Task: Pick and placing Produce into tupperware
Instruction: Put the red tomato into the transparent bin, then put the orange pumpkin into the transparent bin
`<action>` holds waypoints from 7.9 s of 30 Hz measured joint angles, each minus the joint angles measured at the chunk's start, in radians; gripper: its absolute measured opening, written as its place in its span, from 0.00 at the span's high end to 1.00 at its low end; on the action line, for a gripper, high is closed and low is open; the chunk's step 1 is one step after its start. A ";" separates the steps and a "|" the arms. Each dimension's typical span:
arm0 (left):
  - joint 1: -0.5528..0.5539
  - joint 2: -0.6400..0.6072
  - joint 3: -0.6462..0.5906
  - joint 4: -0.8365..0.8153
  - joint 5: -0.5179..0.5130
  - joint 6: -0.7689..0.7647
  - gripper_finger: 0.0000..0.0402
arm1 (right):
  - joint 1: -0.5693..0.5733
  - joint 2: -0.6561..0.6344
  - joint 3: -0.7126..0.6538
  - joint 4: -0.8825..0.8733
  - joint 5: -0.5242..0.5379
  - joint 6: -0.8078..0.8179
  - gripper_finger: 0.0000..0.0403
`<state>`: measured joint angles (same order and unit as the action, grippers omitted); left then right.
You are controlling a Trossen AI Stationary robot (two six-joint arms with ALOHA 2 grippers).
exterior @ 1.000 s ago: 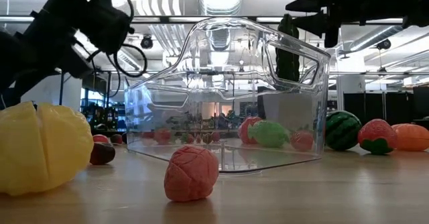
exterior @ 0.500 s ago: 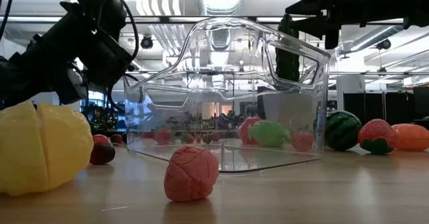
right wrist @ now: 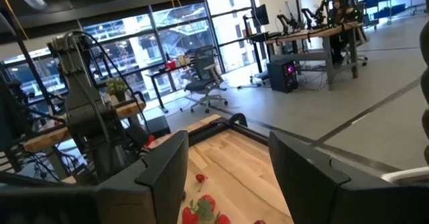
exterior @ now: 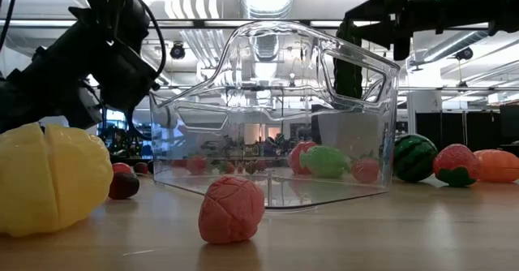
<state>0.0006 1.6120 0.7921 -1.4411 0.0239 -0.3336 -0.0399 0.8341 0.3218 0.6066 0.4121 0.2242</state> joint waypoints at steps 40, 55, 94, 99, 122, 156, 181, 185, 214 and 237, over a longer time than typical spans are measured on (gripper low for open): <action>0.000 0.222 0.006 0.073 0.061 0.005 0.30 | 0.000 0.000 0.000 -0.035 0.005 -0.027 0.50; 0.000 0.220 0.003 0.103 0.046 0.003 0.30 | 0.000 0.000 0.000 -0.035 0.008 -0.053 0.50; 0.085 0.001 0.265 -0.045 -0.206 -0.001 0.45 | 0.000 0.000 0.000 -0.034 0.008 -0.049 0.50; 0.157 -0.141 0.371 -0.048 -0.242 -0.020 0.45 | 0.000 0.000 0.000 -0.034 0.008 -0.049 0.50; 0.116 -0.393 0.264 0.804 0.357 0.132 0.45 | 0.000 0.000 0.000 -0.034 0.007 -0.042 0.50; 0.052 -0.185 0.274 1.167 0.534 -0.237 0.18 | 0.005 0.000 0.000 -0.050 -0.040 0.069 0.50; 0.104 -0.638 0.215 1.171 0.511 -0.125 0.18 | 0.005 0.095 0.324 -0.076 -0.176 0.433 0.50; 0.104 -0.641 0.215 1.171 0.509 -0.123 0.18 | 0.010 0.175 0.417 -0.078 -0.182 0.480 0.50; 0.104 -0.633 0.199 1.141 0.621 -0.051 0.18 | 0.085 0.716 1.150 -2.159 -0.231 0.450 0.50; 0.105 -0.643 0.148 1.226 0.627 -0.133 0.18 | 0.208 0.556 0.552 -1.742 -0.455 0.835 0.48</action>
<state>0.1055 0.9685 0.9398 -0.2151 0.6506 -0.4665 0.1680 1.3900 0.8743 -1.1357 -0.0434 1.0588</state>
